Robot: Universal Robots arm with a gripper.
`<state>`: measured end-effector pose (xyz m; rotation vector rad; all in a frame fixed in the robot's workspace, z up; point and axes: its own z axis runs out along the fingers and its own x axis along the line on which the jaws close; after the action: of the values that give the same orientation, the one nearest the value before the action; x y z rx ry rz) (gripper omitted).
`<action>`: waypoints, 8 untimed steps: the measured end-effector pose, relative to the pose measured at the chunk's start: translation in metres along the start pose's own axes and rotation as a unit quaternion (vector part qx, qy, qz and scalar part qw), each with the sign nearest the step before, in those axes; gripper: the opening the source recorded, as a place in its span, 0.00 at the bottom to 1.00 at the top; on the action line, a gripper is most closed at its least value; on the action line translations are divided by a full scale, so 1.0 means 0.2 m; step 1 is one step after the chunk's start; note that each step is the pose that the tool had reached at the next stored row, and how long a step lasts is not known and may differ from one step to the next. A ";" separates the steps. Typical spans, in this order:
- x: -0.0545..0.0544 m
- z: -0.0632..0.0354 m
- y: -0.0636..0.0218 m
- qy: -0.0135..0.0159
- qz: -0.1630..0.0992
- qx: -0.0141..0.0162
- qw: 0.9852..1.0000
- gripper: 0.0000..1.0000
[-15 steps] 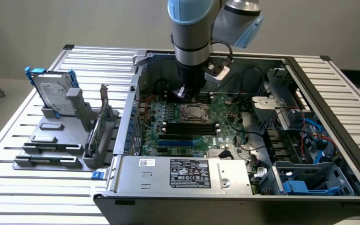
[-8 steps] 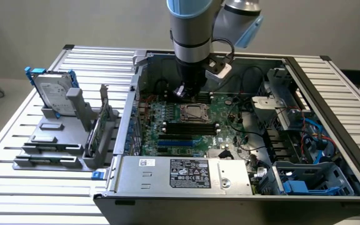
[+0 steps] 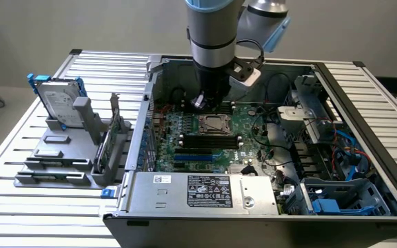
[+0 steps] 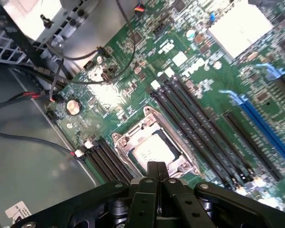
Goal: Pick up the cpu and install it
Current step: 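Install the first cpu locking lever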
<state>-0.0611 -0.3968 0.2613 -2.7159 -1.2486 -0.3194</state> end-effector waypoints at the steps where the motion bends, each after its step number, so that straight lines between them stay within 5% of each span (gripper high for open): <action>1: -0.01 -0.004 0.004 0.000 0.000 0.000 1.000 0.11; 8: -0.12 -0.029 -0.033 -0.001 0.001 0.002 1.000 0.11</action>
<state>-0.0827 -0.4118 0.2609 -2.7151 -1.2471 -0.3133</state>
